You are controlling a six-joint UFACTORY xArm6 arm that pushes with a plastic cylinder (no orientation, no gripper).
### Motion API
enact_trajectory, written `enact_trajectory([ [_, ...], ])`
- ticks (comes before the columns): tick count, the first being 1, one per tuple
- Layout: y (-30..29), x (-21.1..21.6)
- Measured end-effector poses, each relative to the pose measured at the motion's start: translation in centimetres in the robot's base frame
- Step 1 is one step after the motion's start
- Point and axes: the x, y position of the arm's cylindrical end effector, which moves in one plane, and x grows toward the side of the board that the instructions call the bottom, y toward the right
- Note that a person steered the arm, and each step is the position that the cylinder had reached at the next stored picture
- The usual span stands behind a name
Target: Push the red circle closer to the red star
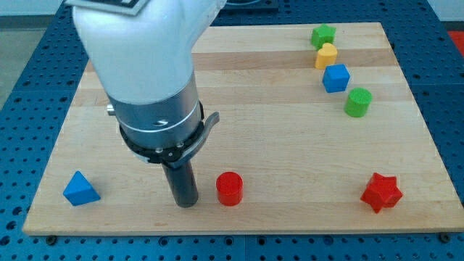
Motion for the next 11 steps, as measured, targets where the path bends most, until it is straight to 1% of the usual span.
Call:
enact_trajectory([
  [1,0.5,0.4],
  [4,4.8,0.1],
  [6,7.1,-2.9],
  [11,18.4,-3.4],
])
